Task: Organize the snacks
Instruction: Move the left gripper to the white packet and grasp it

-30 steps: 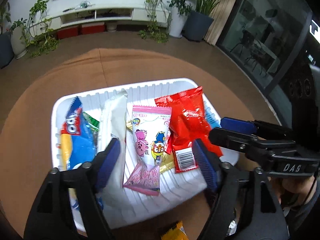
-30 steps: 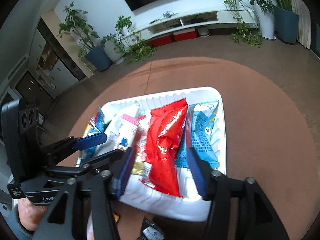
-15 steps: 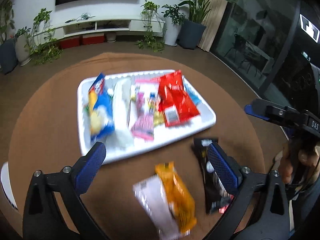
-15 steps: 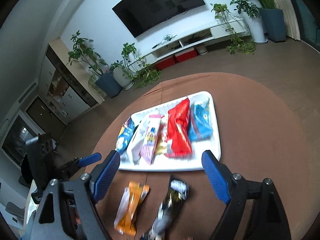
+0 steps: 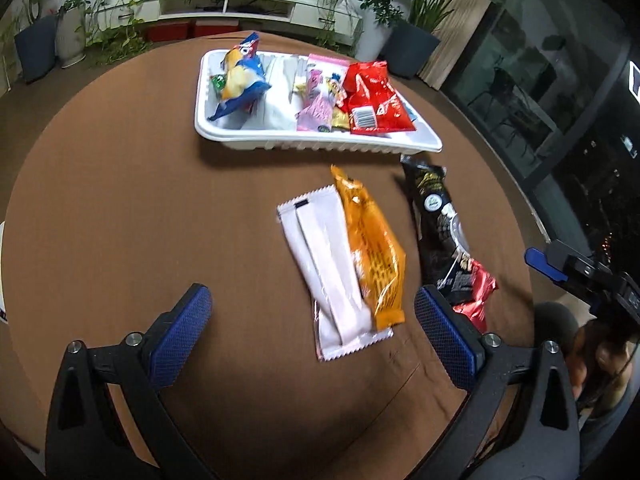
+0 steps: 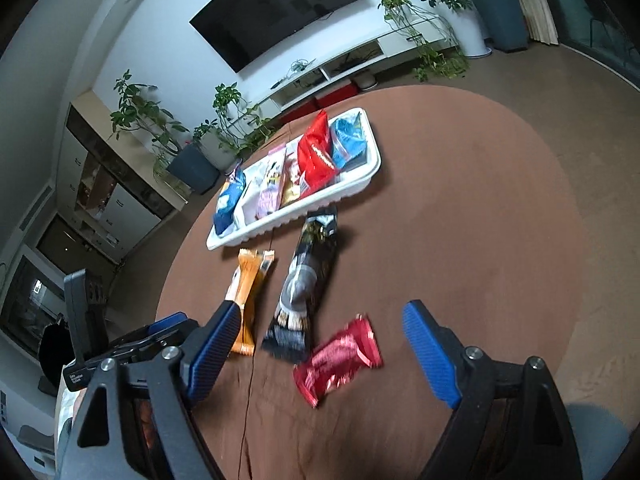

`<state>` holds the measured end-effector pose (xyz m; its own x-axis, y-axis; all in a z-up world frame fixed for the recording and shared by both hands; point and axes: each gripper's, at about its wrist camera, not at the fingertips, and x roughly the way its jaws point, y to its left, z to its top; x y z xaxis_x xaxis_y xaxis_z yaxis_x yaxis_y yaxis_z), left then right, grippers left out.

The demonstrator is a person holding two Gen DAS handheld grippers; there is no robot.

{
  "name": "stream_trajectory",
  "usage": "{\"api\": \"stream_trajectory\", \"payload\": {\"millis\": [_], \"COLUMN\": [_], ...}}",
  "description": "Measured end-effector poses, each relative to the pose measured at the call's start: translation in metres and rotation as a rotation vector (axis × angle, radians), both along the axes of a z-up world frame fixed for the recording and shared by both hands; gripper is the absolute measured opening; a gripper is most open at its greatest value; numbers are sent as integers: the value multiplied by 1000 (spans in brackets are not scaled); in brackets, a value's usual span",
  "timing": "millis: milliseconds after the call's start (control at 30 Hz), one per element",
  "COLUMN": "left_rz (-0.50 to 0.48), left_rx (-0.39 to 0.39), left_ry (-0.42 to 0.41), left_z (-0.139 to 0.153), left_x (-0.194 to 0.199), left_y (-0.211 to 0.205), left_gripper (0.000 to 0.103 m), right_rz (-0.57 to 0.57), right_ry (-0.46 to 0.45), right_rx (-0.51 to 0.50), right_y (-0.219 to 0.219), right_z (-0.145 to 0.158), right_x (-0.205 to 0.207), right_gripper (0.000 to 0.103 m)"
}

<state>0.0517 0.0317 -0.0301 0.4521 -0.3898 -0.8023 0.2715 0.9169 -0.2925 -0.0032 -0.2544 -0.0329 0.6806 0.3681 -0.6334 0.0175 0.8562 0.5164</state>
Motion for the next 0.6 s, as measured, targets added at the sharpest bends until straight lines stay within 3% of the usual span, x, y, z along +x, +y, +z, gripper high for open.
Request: {"api": "stream_trajectory", "payload": {"millis": [167, 600], "left_rz": [35, 19], "left_rx": [-3, 46], "left_ry": [29, 31], "left_z": [-3, -7], "left_x": [2, 29], "left_y": [3, -14], "left_gripper": [103, 99], "right_rz": [21, 55], "right_ry": [-12, 1], "right_rx": [-25, -38], "right_y": [12, 29], "right_z": [2, -4], "right_x": [-6, -3], "right_gripper": [86, 85]}}
